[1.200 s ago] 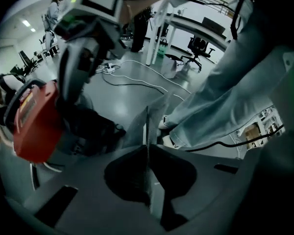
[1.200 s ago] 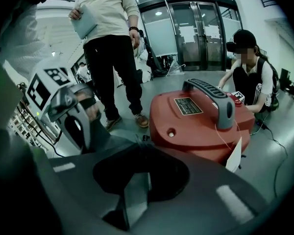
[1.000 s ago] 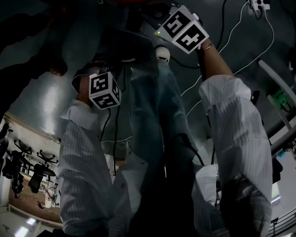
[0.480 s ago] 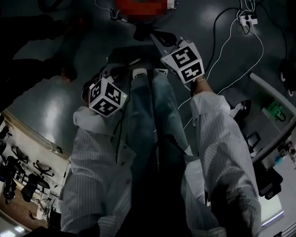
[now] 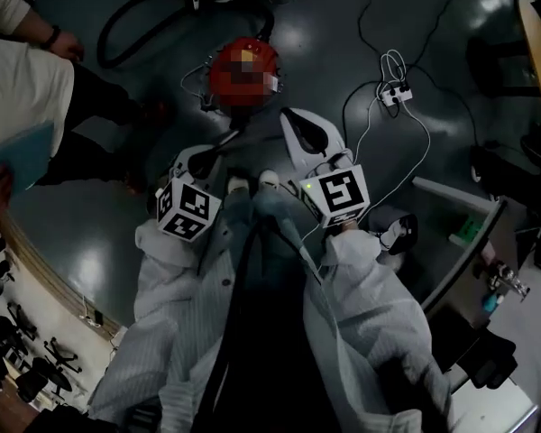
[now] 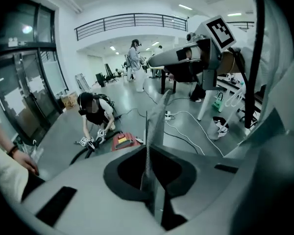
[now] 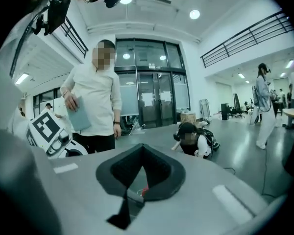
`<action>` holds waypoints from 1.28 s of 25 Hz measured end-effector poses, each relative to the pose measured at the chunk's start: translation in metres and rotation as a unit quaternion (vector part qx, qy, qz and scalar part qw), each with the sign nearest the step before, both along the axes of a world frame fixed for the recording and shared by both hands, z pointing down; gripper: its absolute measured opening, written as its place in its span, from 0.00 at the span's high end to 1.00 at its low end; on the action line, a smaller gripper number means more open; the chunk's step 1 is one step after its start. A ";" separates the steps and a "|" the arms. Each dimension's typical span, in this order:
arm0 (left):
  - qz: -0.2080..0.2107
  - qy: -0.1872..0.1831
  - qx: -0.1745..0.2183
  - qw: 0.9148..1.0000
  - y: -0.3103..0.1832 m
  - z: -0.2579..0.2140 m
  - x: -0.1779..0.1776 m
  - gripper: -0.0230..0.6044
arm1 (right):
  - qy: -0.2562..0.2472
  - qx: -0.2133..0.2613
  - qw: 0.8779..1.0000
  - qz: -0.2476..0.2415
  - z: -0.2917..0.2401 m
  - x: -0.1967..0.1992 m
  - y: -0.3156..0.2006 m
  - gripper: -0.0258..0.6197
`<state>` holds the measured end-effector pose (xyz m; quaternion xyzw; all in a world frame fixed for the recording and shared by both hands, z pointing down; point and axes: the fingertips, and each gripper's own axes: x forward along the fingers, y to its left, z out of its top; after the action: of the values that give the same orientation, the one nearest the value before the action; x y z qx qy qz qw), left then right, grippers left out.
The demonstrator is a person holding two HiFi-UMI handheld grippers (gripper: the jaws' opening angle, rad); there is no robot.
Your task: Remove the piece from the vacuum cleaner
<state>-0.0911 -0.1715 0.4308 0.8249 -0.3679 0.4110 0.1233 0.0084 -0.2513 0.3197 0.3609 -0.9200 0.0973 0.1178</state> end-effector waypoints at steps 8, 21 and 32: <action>-0.005 0.003 0.068 0.998 0.009 -0.095 0.022 0.93 | -0.036 0.047 0.998 0.028 -0.092 0.023 0.044 0.96; 0.018 0.013 0.077 0.997 0.011 -0.110 0.053 0.93 | -0.040 0.047 0.998 0.028 -0.097 0.044 0.059 0.96; 0.015 0.004 0.082 0.997 0.016 -0.117 0.063 0.93 | -0.046 0.049 0.997 0.022 -0.104 0.053 0.064 0.96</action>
<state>-0.0279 -0.1555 0.3138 0.8390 -0.3879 0.3781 0.0507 0.0612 -0.1874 0.2162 0.3819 -0.9198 0.0709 0.0548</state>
